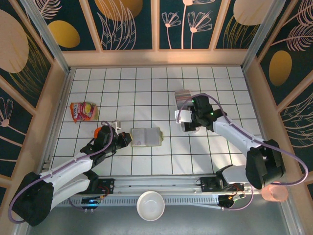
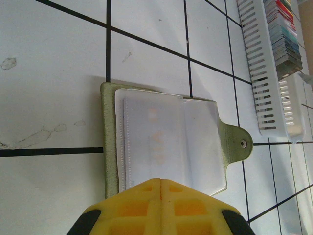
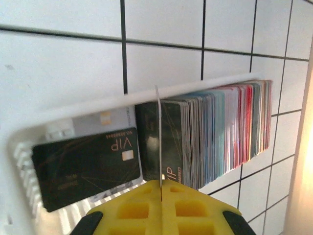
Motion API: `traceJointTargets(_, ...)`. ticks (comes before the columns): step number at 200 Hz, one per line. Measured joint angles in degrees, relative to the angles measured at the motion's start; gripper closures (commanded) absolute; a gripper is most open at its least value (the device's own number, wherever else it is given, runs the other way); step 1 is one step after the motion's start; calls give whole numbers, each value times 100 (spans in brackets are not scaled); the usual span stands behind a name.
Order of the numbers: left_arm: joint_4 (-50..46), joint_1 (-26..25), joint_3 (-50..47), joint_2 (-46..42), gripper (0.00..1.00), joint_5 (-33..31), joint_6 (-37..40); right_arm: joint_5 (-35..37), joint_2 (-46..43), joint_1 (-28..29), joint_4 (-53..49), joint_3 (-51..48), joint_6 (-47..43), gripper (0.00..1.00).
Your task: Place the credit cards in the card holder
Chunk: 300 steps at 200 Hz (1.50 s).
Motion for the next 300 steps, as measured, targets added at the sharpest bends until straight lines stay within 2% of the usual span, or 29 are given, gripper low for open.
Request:
traceJointTargets(39, 0, 0, 0, 0, 100, 0, 0, -531, -330, 273, -682, 815, 2111, 100)
traceJointTargets(59, 0, 0, 4, 26, 100, 9, 0, -962, -549, 328, -787, 966, 3560, 100)
traceJointTargets(81, 57, 0, 9, 173, 100, 63, -2, -1375, -586, 332, -774, 955, 5626, 100)
traceJointTargets(101, 144, 0, 28, 363, 100, 170, -26, -1604, -555, 466, -407, 669, 7420, 100)
traceJointTargets(124, 254, 0, 74, 619, 100, 317, -63, -1788, -568, 1003, 376, -48, 9381, 100)
traceJointTargets(158, 289, 0, 225, 931, 100, 470, -68, -1982, -527, 1226, 1169, -621, 11318, 100)
traceJointTargets(182, 352, 0, 295, 1086, 100, 468, -74, -2046, -339, 1283, 1770, -695, 12128, 100)
traceJointTargets(211, 424, 0, 334, 1287, 100, 431, -131, -2070, 114, 1460, 2094, -710, 12535, 100)
traceJointTargets(300, 382, 0, 470, 1541, 100, -31, -133, -1978, 1421, 1864, 2382, -542, 12546, 100)
